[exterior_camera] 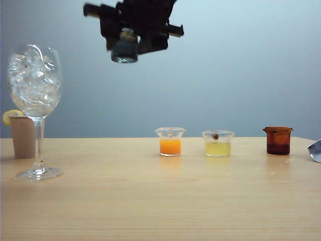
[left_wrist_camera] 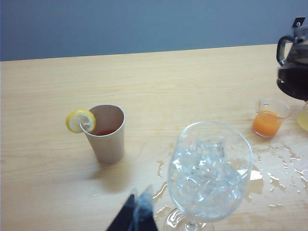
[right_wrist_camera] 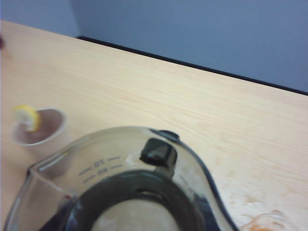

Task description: Pick up the first measuring cup from the left, pour the coconut rum inside into the goblet, and finally put the measuring cup back in its original place.

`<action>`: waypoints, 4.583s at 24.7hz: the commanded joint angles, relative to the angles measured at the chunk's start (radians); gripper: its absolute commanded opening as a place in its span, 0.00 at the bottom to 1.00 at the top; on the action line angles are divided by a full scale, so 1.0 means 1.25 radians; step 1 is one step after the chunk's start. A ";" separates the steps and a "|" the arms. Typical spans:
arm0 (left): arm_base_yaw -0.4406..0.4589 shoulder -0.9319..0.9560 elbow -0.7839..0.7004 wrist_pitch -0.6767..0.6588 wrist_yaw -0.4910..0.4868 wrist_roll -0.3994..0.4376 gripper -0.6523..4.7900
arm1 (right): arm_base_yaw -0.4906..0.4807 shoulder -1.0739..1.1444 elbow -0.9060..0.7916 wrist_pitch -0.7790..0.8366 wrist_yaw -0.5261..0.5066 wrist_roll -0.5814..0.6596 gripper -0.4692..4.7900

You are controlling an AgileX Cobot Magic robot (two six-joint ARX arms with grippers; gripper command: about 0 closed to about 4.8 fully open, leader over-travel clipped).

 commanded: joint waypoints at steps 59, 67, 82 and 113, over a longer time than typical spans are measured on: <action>0.001 -0.001 0.002 0.006 -0.002 0.000 0.11 | 0.045 0.057 0.167 -0.057 -0.235 -0.247 0.27; 0.001 -0.001 0.002 0.006 -0.002 0.000 0.11 | 0.044 0.059 0.167 -0.061 -0.234 -0.270 0.27; 0.001 -0.001 0.002 0.006 -0.002 0.000 0.11 | 0.044 0.059 0.167 -0.065 -0.235 -0.349 0.26; 0.001 -0.001 0.002 0.006 -0.002 0.000 0.11 | 0.038 0.059 0.167 -0.063 -0.235 -0.538 0.25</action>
